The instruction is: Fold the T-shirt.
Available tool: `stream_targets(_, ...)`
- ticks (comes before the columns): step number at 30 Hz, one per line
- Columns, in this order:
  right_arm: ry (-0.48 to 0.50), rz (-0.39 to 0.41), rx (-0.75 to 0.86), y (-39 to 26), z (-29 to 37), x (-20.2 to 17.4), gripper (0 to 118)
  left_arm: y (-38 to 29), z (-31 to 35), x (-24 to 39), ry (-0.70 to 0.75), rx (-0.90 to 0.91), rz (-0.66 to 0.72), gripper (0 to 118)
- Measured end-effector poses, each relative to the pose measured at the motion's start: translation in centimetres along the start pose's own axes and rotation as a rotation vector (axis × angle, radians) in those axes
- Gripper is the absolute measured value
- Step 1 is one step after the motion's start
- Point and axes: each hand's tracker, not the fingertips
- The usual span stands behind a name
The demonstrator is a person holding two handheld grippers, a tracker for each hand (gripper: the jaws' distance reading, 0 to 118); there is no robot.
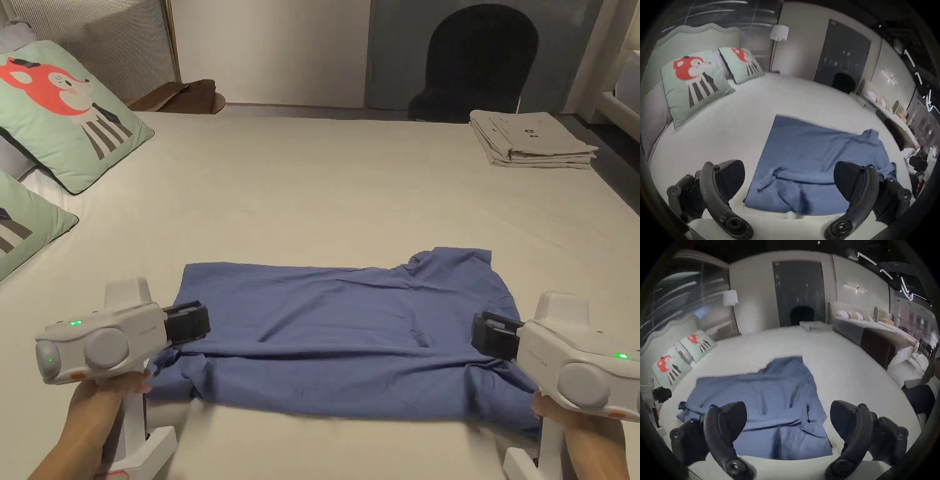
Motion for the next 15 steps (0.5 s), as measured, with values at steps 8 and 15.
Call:
stream_targets(8,0.038,0.038,0.261,1.2,11.0,-2.4,106,-0.7,10.7,4.8,-0.102,0.37,-0.108,109)
stream_targets(15,-0.003,0.116,0.38,-0.2,14.6,-4.4,44,-2.7,13.2,6.1,-0.108,0.456,-0.214,64)
